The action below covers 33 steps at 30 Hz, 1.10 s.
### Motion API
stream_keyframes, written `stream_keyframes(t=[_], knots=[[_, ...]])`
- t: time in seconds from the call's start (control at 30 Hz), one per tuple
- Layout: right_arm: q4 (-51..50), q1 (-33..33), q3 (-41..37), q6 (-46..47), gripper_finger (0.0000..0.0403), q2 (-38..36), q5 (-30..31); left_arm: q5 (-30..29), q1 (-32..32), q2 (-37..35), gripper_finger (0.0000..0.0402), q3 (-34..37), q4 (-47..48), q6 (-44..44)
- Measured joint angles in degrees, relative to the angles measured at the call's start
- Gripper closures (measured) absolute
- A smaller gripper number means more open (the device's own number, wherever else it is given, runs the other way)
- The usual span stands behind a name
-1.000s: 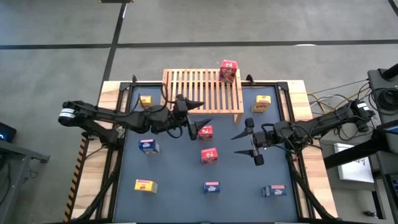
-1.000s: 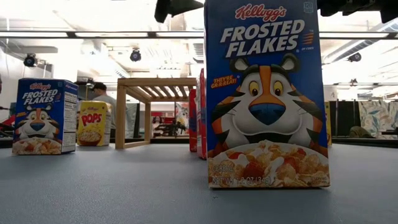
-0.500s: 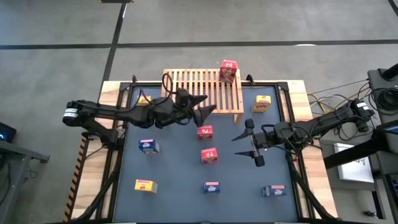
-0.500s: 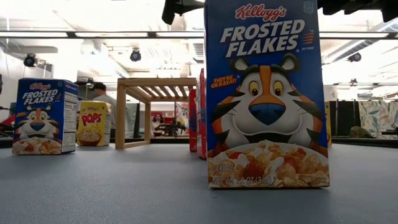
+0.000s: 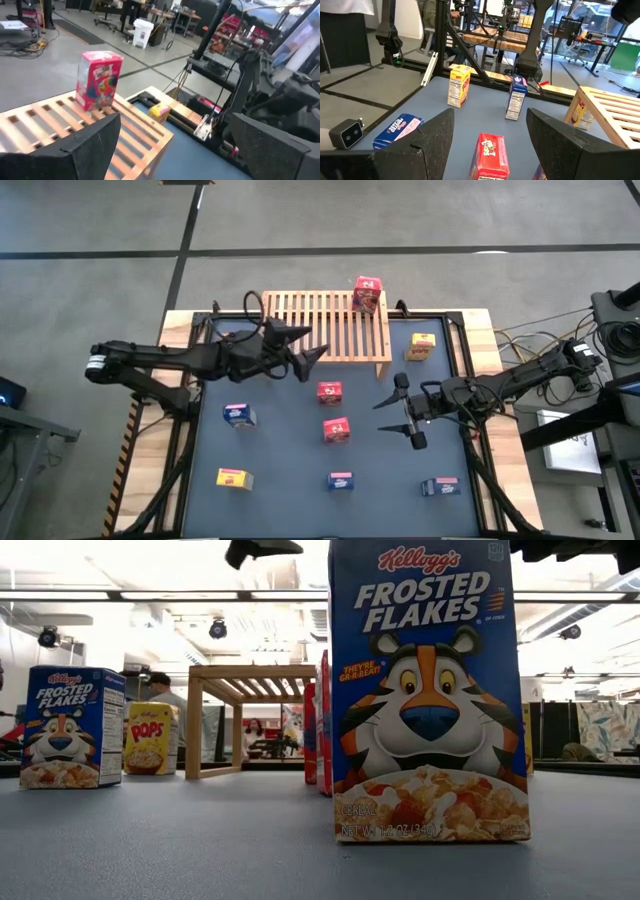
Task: Stack cereal on shelf
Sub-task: Put the top blue cereal box on the shelf
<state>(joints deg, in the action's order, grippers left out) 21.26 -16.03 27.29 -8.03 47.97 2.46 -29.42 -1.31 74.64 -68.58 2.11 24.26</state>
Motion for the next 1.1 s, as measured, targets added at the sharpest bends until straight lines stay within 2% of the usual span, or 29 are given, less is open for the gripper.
stream_keyframes(t=[0.3, 0.53, 0.67, 0.77, 0.97, 1.1], knots=[[0.0, 0.0, 0.0, 0.0, 0.0165, 0.0, 0.0, -1.6, 0.3, -8.9, 0.0043, 5.9, 2.5, 1.9], [0.5, 0.0, 0.0, -0.1, 0.0165, 0.0, 0.0, -1.5, 0.2, -9.4, 0.0043, 6.7, 2.3, 1.9], [0.5, 0.0, 0.0, 0.0, 0.0165, 0.0, 0.0, 3.7, 0.1, -8.5, 0.0043, 6.7, 2.9, 1.3], [0.4, 0.0, 0.0, 0.0, 0.0165, 0.0, 0.0, 6.7, 0.0, -9.0, 0.0043, 6.8, 6.2, -1.4], [0.1, 0.0, 0.1, 0.1, 0.0165, 0.1, 0.1, 5.7, 0.2, -13.3, 0.0043, 6.8, 14.8, -4.3], [0.1, 0.0, 0.1, 0.0, 0.0165, 0.2, 0.2, 5.4, 0.3, -16.4, 0.0043, 6.8, 15.9, -4.3]])
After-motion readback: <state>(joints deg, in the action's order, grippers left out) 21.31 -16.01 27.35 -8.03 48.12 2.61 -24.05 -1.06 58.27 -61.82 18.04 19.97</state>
